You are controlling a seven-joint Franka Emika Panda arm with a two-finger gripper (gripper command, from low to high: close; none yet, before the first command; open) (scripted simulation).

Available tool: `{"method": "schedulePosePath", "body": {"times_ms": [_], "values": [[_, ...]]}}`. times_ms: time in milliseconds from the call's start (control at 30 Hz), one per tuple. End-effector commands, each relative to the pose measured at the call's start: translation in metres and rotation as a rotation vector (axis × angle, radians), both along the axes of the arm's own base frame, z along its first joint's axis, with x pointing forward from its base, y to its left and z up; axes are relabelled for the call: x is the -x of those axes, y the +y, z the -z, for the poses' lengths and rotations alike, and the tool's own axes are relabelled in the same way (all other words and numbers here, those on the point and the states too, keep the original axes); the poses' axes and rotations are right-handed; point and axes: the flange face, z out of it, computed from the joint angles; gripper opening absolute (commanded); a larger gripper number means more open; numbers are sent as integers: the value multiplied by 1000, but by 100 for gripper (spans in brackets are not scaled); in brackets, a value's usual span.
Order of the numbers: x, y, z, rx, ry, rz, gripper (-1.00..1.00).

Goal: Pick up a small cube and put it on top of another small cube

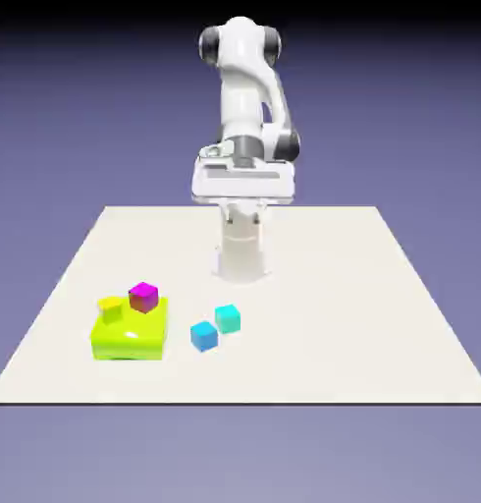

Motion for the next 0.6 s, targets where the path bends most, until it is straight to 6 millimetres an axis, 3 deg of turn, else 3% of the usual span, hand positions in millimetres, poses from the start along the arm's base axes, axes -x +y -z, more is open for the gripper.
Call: {"method": "schedulePosePath", "body": {"times_ms": [0,200,400,433,567], "values": [[1,-7,20,-54,66,63,0],[28,-41,136,-329,452,484,0],[90,-61,233,-519,818,970,0],[97,-62,241,-532,851,1019,0],[95,-60,258,-538,848,1015,0]]}}
